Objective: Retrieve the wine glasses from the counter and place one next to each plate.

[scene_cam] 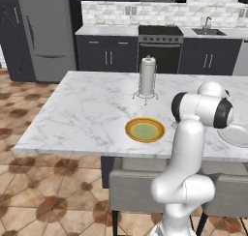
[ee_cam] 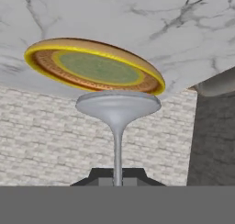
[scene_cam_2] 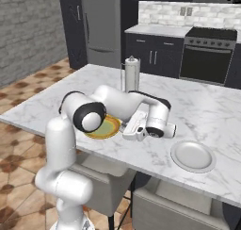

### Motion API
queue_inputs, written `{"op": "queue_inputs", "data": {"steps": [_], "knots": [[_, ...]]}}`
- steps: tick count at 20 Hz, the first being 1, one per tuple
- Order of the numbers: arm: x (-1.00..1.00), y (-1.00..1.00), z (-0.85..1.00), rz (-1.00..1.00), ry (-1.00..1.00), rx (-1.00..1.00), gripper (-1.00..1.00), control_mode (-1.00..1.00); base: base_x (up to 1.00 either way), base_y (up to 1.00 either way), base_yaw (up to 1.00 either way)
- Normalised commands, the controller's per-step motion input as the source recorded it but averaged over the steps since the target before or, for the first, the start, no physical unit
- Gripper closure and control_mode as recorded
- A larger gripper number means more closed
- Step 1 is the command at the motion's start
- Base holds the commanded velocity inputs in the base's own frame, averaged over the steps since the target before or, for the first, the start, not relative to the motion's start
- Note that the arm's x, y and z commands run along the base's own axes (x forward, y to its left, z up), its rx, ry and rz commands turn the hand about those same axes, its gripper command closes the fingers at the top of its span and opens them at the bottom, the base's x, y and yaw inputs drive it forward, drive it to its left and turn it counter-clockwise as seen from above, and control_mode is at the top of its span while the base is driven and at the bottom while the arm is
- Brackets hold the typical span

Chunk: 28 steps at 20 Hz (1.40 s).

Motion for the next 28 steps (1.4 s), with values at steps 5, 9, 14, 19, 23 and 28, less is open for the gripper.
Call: {"op": "queue_inputs", "data": {"steps": [5, 9, 14, 19, 23, 28], "knots": [[0.21, 0.16, -0.13, 0.00, 0.00, -0.05, 1.00, -1.00, 0.00, 0.00, 0.00], [0.29, 0.10, -0.21, 0.00, -0.01, -0.05, 1.00, -1.00, 0.00, 0.00, 0.00], [0.27, 0.00, -0.27, 0.00, 0.00, 0.00, 1.00, -1.00, 0.00, 0.00, 0.00], [0.20, -0.12, -0.25, 0.00, 0.00, 0.00, 1.00, -1.00, 0.00, 0.00, 0.00], [0.21, -0.07, -0.26, 0.00, 0.00, 0.00, 1.00, -1.00, 0.00, 0.00, 0.00], [0.25, -0.07, -0.28, 0.00, -0.01, -0.02, 1.00, -1.00, 0.00, 0.00, 0.00]]}}
